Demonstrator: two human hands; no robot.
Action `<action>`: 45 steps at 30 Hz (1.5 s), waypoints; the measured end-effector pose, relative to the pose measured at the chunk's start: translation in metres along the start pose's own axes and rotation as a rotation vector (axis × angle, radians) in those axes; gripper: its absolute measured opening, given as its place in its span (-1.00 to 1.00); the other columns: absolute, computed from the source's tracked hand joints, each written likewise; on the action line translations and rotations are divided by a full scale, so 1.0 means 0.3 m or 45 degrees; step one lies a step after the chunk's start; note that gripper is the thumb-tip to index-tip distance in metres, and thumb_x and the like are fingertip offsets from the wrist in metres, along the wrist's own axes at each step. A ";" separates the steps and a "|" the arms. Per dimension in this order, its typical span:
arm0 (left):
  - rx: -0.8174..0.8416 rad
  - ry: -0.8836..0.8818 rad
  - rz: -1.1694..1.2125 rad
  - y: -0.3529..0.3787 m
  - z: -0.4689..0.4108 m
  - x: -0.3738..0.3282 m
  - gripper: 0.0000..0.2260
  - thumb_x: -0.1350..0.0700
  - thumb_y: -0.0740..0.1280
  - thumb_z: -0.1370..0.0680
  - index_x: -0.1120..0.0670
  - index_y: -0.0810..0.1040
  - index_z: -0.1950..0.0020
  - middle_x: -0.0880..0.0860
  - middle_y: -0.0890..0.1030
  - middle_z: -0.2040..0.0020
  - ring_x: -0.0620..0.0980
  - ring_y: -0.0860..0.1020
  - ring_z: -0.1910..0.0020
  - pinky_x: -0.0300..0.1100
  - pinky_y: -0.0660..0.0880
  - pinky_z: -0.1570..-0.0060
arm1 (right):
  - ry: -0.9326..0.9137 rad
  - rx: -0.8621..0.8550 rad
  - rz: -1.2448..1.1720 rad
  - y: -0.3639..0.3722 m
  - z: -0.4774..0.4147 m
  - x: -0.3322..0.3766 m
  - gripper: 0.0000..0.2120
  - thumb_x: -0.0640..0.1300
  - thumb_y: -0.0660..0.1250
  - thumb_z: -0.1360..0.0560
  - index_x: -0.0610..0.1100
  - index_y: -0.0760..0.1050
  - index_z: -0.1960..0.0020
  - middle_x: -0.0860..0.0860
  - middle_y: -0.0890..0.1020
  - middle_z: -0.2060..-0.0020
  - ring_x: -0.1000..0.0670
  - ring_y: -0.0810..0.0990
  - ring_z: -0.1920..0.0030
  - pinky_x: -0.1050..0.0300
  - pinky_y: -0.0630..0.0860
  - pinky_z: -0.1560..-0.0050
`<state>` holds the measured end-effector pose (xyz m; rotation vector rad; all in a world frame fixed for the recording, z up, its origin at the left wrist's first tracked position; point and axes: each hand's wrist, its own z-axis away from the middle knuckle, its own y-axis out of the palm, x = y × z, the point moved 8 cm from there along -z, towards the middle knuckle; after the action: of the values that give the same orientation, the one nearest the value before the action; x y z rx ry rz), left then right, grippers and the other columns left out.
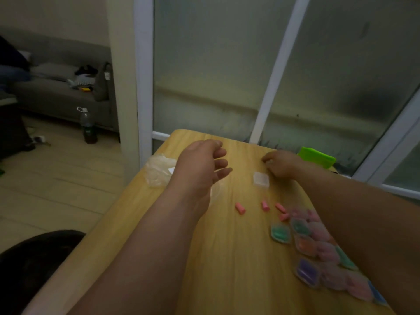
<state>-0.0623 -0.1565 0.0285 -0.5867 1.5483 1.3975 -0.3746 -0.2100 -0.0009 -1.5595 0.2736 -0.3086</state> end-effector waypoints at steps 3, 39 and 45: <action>0.017 -0.012 -0.001 0.003 0.009 0.005 -0.78 0.17 0.29 -0.66 0.23 0.60 -0.24 0.12 0.59 0.02 0.03 0.53 0.13 -0.14 0.64 0.14 | -0.004 -0.063 0.003 -0.015 0.031 0.004 -0.65 -0.12 0.21 -0.68 0.00 0.62 -0.38 -0.02 0.59 -0.43 -0.11 0.53 -0.43 0.04 0.45 -0.44; 0.572 0.145 -0.773 0.000 0.533 0.052 -0.77 -0.01 0.45 -0.61 -0.16 0.60 -0.27 -0.02 0.74 -0.03 -0.14 0.70 -0.02 -0.14 0.65 -0.09 | 0.129 -0.158 -1.835 -0.034 1.129 0.350 -0.81 0.07 0.33 -0.68 0.04 0.68 -0.13 0.07 0.76 0.00 -0.01 0.73 -0.08 -0.01 0.68 -0.08; 0.566 0.148 -0.853 -0.004 0.500 0.092 -0.74 0.03 0.46 -0.61 -0.19 0.60 -0.27 0.00 0.72 -0.05 -0.08 0.71 -0.03 -0.07 0.66 -0.14 | 0.124 -0.119 -1.831 0.014 1.076 0.324 -0.80 0.07 0.43 -0.61 -0.04 0.68 -0.11 0.00 0.77 -0.03 -0.04 0.73 -0.13 0.03 0.61 0.01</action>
<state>-0.0258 -0.0089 0.0171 -0.8155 1.4910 0.5054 -0.1669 0.0555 -0.0040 -1.5929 -0.8395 -1.4847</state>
